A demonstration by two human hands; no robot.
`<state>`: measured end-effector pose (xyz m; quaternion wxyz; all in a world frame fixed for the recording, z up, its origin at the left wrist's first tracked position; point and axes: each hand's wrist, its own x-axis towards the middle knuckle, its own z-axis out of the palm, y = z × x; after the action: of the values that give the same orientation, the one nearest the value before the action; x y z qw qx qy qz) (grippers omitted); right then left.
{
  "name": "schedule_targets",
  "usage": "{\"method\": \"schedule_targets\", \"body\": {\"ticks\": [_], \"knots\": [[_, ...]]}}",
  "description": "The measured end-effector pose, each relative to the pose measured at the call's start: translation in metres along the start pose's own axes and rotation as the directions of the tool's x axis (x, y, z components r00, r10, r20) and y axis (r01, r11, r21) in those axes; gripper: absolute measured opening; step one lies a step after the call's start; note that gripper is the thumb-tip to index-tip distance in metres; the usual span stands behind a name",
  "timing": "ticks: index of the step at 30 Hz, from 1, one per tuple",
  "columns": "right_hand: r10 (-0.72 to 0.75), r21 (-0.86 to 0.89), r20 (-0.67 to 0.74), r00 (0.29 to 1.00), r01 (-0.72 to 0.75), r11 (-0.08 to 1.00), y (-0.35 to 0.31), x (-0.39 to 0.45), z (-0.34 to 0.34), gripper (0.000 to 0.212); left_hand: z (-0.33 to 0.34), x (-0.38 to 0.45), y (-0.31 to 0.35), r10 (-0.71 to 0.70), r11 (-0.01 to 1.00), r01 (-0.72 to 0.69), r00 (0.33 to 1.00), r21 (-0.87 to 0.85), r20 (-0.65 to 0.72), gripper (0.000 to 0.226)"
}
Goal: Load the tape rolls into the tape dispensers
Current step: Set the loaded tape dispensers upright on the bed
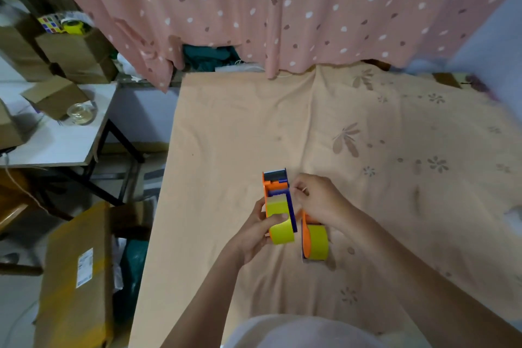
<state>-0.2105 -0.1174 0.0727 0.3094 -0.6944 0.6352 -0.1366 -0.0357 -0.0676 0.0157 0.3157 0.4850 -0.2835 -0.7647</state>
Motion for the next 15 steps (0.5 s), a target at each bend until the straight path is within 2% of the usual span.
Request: {"method": "schedule_targets", "body": {"ticks": [1, 4, 6, 11, 15], "knots": [[-0.011, 0.061, 0.046, 0.999, 0.008, 0.998, -0.004, 0.000, -0.003, 0.008, 0.002, 0.001, 0.001, 0.005, 0.999, -0.005, 1.000, 0.032, 0.003, 0.084], [0.021, -0.010, 0.281, 0.959, -0.019, 1.000, -0.010, 0.004, -0.008, 0.036, 0.009, 0.005, 0.002, -0.001, 0.997, 0.000, 1.000, 0.077, 0.024, 0.101], [0.039, -0.022, 0.306, 0.951, -0.034, 0.999, -0.011, 0.008, -0.012, 0.033, 0.013, 0.006, 0.001, 0.002, 0.998, -0.004, 1.000, 0.067, 0.023, 0.105], [0.037, 0.038, 0.326, 0.945, -0.053, 0.998, -0.012, 0.011, -0.016, 0.008, 0.018, 0.007, 0.001, 0.002, 0.998, -0.003, 1.000, 0.057, 0.008, 0.097], [0.081, 0.022, 0.392, 0.916, -0.098, 0.995, -0.016, 0.013, -0.020, 0.019, 0.024, 0.010, 0.000, -0.003, 0.997, 0.003, 1.000, 0.081, -0.007, 0.104]]}}
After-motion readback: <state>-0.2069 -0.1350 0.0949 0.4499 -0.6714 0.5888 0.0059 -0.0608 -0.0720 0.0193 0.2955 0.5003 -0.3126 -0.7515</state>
